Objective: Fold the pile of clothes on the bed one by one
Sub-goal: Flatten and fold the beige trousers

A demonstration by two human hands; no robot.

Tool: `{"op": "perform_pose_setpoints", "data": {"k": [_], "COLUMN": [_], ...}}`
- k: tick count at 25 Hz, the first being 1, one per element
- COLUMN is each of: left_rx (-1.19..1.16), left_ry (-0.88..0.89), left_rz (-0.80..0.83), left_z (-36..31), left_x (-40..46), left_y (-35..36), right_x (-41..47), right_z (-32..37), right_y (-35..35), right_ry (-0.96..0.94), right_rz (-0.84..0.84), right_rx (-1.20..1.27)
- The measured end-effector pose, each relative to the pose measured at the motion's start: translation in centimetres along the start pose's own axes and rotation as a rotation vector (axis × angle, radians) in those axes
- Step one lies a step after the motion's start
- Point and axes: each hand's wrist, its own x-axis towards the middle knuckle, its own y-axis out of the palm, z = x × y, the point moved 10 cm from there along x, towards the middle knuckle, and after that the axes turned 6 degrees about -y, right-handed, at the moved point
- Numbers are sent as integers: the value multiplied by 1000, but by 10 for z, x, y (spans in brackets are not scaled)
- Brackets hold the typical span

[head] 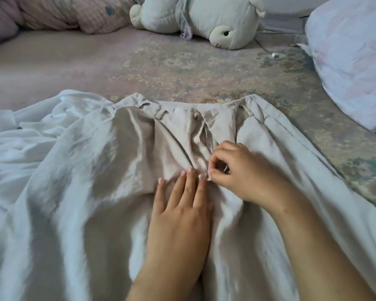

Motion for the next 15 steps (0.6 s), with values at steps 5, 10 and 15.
{"op": "perform_pose_setpoints", "data": {"k": [5, 10, 15], "left_rx": [65, 168, 202], "left_ry": [18, 25, 74], "left_rz": [-23, -85, -149], "left_z": [-3, -8, -11], "left_x": [-11, -10, -12], "left_y": [0, 0, -4], "right_x": [-3, 1, 1], "right_z": [7, 6, 1], "right_y": [6, 3, 4], "right_ry": [3, 59, 47], "right_rz": [79, 122, 160], "right_rx": [-116, -116, -81]}}
